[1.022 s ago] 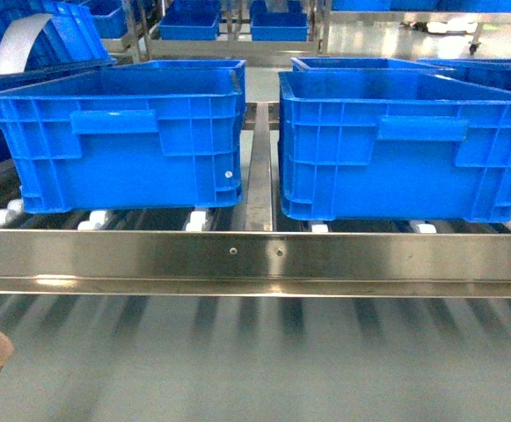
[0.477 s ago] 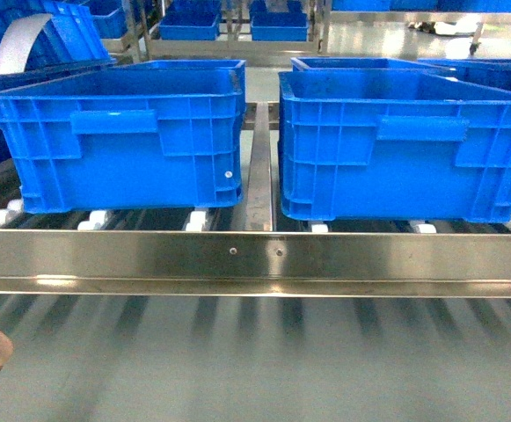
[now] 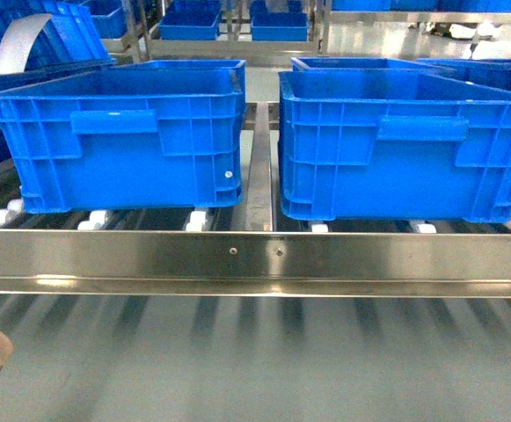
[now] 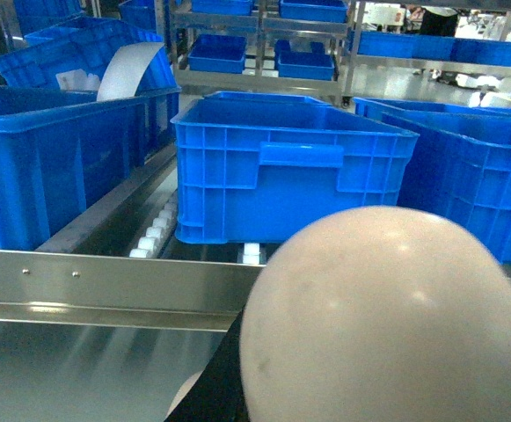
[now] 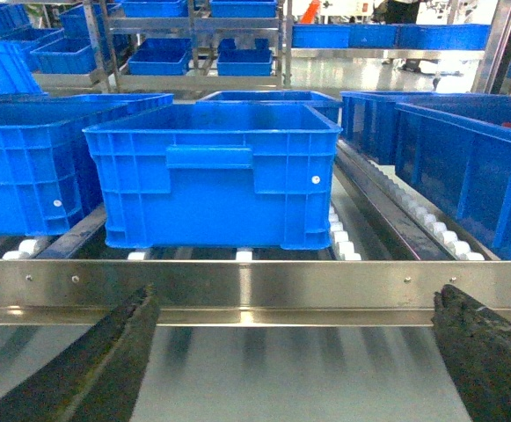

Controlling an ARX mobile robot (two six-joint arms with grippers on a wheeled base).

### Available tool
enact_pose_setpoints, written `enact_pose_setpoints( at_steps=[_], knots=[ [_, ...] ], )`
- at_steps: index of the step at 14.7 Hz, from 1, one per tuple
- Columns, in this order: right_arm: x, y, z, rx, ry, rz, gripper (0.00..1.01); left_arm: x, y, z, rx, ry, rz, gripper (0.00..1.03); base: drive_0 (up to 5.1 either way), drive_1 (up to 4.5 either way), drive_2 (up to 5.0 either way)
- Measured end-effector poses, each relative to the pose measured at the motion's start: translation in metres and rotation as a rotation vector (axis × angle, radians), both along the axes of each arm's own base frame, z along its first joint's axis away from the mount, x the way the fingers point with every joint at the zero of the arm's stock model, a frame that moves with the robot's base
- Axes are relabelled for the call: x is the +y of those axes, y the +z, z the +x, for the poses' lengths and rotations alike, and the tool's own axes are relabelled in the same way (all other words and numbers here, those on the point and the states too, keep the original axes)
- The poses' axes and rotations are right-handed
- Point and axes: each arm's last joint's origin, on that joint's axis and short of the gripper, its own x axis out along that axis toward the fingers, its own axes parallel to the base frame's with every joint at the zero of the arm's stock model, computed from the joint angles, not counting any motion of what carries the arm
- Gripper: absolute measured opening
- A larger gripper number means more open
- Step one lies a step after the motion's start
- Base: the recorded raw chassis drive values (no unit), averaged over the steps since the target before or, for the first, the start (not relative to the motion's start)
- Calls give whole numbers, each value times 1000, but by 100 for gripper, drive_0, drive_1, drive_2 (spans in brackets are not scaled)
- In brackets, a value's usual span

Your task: Place part in tray to right shelf

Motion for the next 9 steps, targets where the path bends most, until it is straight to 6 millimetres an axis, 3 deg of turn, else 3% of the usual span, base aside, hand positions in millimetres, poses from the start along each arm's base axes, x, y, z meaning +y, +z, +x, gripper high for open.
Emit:
enact_pose_setpoints(
  at_steps=[1,9],
  knots=[
    [0,0,0,0,0,1,100,0,0,0,0,0,0,15,0,0,0],
    [0,0,0,0,0,1,98,0,0,0,0,0,0,15,0,0,0]
  ],
)
